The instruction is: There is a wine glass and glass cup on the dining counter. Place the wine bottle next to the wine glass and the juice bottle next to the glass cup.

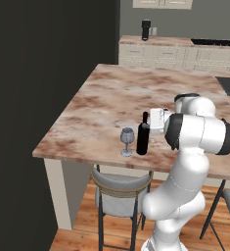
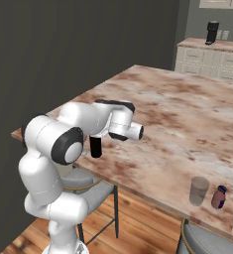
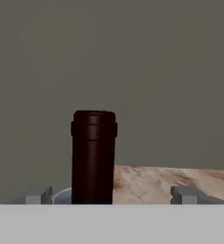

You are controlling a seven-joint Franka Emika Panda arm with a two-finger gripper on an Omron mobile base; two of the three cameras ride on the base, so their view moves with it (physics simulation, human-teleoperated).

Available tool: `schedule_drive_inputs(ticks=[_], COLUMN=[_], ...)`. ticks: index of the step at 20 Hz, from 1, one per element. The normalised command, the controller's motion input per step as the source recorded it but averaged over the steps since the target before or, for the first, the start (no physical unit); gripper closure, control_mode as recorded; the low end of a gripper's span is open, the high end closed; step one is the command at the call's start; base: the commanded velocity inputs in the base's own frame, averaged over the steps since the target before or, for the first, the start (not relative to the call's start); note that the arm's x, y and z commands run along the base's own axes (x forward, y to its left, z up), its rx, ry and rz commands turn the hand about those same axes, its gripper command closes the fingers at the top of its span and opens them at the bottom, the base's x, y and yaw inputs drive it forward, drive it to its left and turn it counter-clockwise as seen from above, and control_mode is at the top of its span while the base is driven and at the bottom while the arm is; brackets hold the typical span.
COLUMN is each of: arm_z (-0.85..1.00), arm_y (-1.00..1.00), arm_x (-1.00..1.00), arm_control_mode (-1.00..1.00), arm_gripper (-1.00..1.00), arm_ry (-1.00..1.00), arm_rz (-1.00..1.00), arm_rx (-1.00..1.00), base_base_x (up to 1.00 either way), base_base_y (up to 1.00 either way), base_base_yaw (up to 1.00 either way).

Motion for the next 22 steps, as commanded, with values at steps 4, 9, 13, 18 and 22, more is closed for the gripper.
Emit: schedule_drive_inputs(ticks=[4,9,13,18,22], arm_z=[0.02,0.1,0.21,0.19,0.15], arm_y=[-0.01,-0.12,-0.17,-0.25,-0.17], arm_x=[-0.1,-0.2,-0.25,-0.4,-0.58], arm_control_mode=[-1.0,-1.0,-1.0,-1.0,-1.0], arm_gripper=[-1.0,-1.0,-1.0,-1.0,-1.0], arm_ry=[0.02,0.03,0.04,0.03,0.0], arm_rz=[-0.04,-0.05,-0.05,-0.03,-0.1], arm_rx=[0.03,0.0,0.0,0.0,-0.07], base_base_x=[0.0,0.0,0.0,0.0,0.0], base_base_y=[0.0,0.0,0.0,0.0,0.0], base_base_yaw=[0.0,0.0,0.0,0.0,0.0])
